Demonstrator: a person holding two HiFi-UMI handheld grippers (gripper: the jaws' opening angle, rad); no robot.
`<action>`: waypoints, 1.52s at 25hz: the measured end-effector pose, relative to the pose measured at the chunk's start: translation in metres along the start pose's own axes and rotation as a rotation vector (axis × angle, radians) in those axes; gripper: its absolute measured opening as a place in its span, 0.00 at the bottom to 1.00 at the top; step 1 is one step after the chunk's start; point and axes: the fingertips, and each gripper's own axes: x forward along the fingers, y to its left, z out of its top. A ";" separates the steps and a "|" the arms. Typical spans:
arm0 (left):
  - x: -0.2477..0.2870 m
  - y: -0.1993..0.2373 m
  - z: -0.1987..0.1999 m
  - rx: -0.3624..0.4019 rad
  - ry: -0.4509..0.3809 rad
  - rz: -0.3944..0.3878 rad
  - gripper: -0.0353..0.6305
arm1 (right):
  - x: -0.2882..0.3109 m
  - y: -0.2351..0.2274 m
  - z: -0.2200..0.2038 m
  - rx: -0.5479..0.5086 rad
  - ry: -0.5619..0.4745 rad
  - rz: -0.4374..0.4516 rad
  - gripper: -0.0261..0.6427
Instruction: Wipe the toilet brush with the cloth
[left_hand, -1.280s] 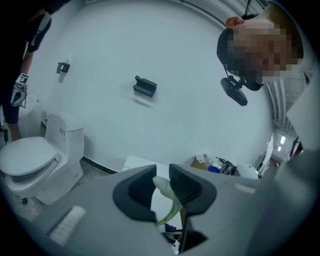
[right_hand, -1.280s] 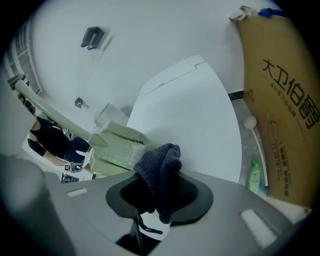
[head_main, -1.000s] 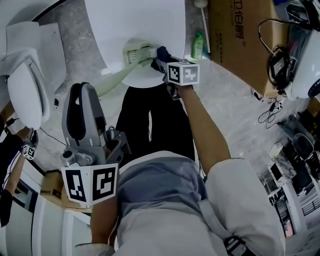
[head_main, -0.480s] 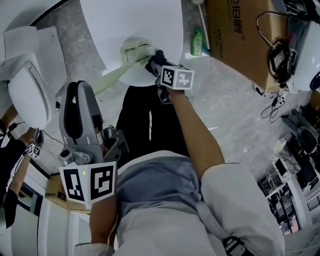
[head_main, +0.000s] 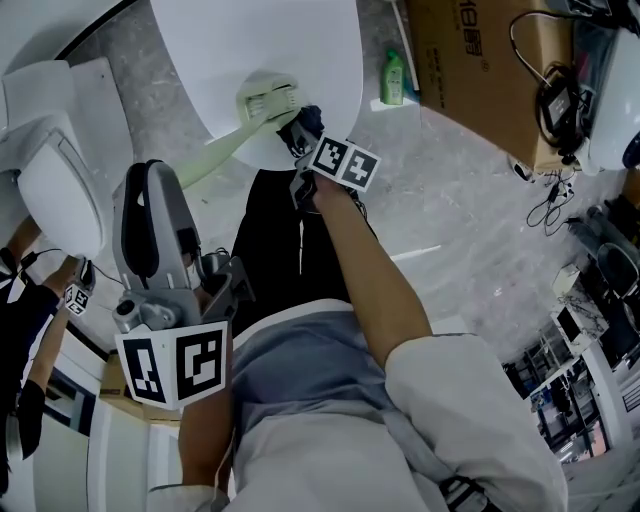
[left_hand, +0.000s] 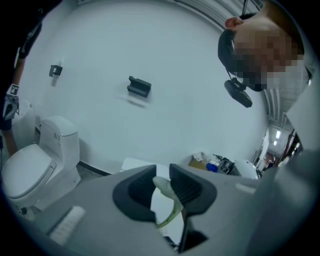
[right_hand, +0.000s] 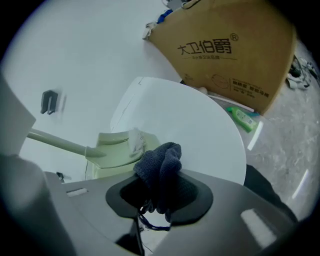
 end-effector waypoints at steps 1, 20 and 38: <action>0.001 0.000 0.001 0.001 -0.002 0.000 0.05 | 0.001 0.001 -0.002 0.034 -0.013 0.006 0.19; 0.003 -0.001 0.000 0.013 0.011 -0.025 0.05 | 0.027 0.060 -0.062 0.414 -0.065 0.205 0.19; 0.002 0.000 0.000 0.011 0.010 -0.036 0.05 | 0.006 0.124 -0.076 0.117 0.149 0.428 0.19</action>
